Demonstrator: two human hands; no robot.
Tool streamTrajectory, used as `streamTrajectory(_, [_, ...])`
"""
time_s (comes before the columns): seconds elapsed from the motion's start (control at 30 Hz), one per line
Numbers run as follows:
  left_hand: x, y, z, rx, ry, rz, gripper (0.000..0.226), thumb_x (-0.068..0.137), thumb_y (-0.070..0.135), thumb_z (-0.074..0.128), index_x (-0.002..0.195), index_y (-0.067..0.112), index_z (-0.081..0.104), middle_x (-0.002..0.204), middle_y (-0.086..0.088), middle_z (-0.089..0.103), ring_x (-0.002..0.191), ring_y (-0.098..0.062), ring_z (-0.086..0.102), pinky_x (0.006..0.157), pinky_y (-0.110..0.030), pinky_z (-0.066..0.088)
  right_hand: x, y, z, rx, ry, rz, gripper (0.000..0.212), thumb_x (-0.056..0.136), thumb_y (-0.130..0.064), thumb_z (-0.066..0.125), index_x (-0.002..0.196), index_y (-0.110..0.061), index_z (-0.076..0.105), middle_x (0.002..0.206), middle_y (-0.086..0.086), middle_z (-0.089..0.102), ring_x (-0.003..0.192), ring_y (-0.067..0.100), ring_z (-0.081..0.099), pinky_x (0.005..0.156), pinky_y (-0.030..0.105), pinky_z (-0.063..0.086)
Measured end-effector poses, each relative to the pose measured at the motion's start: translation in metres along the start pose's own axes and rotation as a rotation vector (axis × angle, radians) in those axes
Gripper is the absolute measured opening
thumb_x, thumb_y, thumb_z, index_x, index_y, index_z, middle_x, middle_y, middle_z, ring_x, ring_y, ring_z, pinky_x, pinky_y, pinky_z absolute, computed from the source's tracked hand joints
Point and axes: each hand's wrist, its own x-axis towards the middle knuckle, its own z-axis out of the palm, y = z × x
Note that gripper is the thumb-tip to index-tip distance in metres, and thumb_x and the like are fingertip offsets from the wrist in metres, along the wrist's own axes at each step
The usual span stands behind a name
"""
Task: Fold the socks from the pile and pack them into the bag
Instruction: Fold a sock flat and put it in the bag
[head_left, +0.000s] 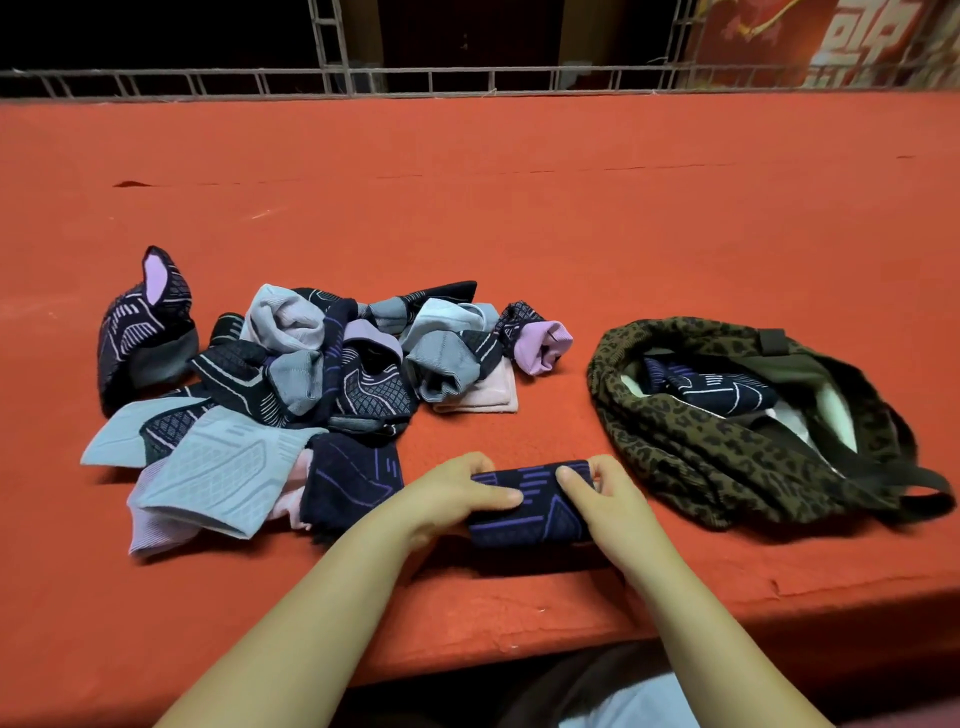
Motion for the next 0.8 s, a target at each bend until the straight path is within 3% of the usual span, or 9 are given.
streamTrajectory(0.07, [0.010, 0.006, 0.016, -0.052, 0.068, 0.080, 0.030, 0.069, 0.024, 0.078, 0.083, 0.022, 0.052, 0.074, 0.003, 0.061, 0.062, -0.008, 0.056, 0.058, -0.023, 0.044, 0.002, -0.006, -0.016, 0.116, 0.042, 0.010, 0.019, 0.091, -0.027, 0.061, 0.096, -0.014, 0.049, 0.084, 0.008, 0.059, 0.069, 0.011, 0.057, 0.051, 0.027, 0.051])
streamTrajectory(0.1, [0.016, 0.012, 0.023, -0.047, 0.091, 0.116, 0.033, 0.066, 0.026, 0.079, 0.089, 0.026, 0.054, 0.081, 0.003, 0.063, 0.067, -0.008, 0.058, 0.063, -0.023, 0.046, 0.003, -0.008, -0.026, 0.163, 0.056, 0.003, 0.019, 0.091, -0.024, 0.060, 0.103, -0.015, 0.049, 0.087, 0.006, 0.062, 0.071, 0.010, 0.060, 0.052, 0.023, 0.050])
streamTrajectory(0.17, [0.027, 0.028, 0.039, -0.036, 0.106, 0.182, 0.040, 0.070, 0.024, 0.079, 0.100, 0.030, 0.054, 0.093, 0.001, 0.064, 0.074, -0.006, 0.060, 0.067, -0.017, 0.048, 0.006, -0.010, -0.052, 0.225, 0.079, -0.021, 0.030, 0.091, -0.021, 0.060, 0.117, -0.015, 0.047, 0.095, 0.006, 0.066, 0.078, 0.013, 0.065, 0.064, 0.027, 0.052])
streamTrajectory(0.23, [0.037, 0.049, 0.058, -0.038, 0.104, 0.244, 0.044, 0.076, 0.017, 0.077, 0.112, 0.027, 0.053, 0.097, 0.000, 0.061, 0.077, -0.005, 0.059, 0.066, -0.011, 0.047, 0.005, -0.013, -0.081, 0.265, 0.101, -0.017, 0.032, 0.092, -0.020, 0.058, 0.121, -0.019, 0.044, 0.098, 0.006, 0.065, 0.080, 0.017, 0.065, 0.059, 0.033, 0.054])
streamTrajectory(0.3, [0.048, 0.067, 0.078, -0.006, 0.089, 0.318, 0.052, 0.074, 0.018, 0.078, 0.117, 0.024, 0.050, 0.096, 0.005, 0.058, 0.080, -0.003, 0.058, 0.072, -0.010, 0.046, 0.003, -0.014, -0.108, 0.282, 0.118, -0.009, 0.031, 0.093, -0.020, 0.056, 0.121, -0.025, 0.042, 0.099, 0.005, 0.064, 0.079, 0.016, 0.066, 0.050, 0.031, 0.053])
streamTrajectory(0.43, [0.071, 0.097, 0.121, 0.029, 0.021, 0.393, 0.052, 0.074, 0.018, 0.078, 0.118, 0.024, 0.050, 0.108, 0.005, 0.059, 0.092, -0.007, 0.059, 0.091, -0.023, 0.045, 0.003, -0.011, -0.162, 0.279, 0.154, 0.000, 0.022, 0.094, -0.018, 0.056, 0.114, -0.024, 0.050, 0.102, 0.001, 0.068, 0.084, 0.012, 0.067, 0.059, 0.031, 0.055])
streamTrajectory(0.6, [0.096, 0.120, 0.165, 0.046, 0.025, 0.420, 0.047, 0.080, 0.025, 0.072, 0.121, 0.025, 0.050, 0.116, 0.006, 0.056, 0.099, -0.008, 0.057, 0.088, -0.020, 0.042, 0.017, 0.002, -0.209, 0.285, 0.193, 0.077, 0.020, 0.094, -0.026, 0.055, 0.106, -0.014, 0.065, 0.102, 0.003, 0.070, 0.090, 0.016, 0.066, 0.068, 0.032, 0.053])
streamTrajectory(0.7, [0.111, 0.128, 0.181, 0.170, 0.073, 0.441, 0.060, 0.086, 0.039, 0.062, 0.138, 0.024, 0.036, 0.122, 0.007, 0.054, 0.106, -0.007, 0.054, 0.091, -0.022, 0.039, 0.032, 0.009, -0.230, 0.369, 0.294, 0.096, 0.013, 0.094, -0.023, 0.054, 0.095, -0.014, 0.064, 0.094, 0.008, 0.066, 0.079, 0.019, 0.063, 0.061, 0.030, 0.050])
streamTrajectory(0.8, [0.119, 0.124, 0.186, 0.419, -0.013, 0.426, 0.067, 0.089, 0.057, 0.045, 0.145, 0.031, 0.020, 0.138, 0.010, 0.049, 0.124, -0.012, 0.047, 0.103, -0.033, 0.035, 0.045, 0.013, -0.247, 0.426, 0.442, 0.121, 0.013, 0.096, -0.022, 0.051, 0.086, -0.018, 0.059, 0.089, 0.007, 0.062, 0.078, 0.021, 0.060, 0.065, 0.036, 0.053])
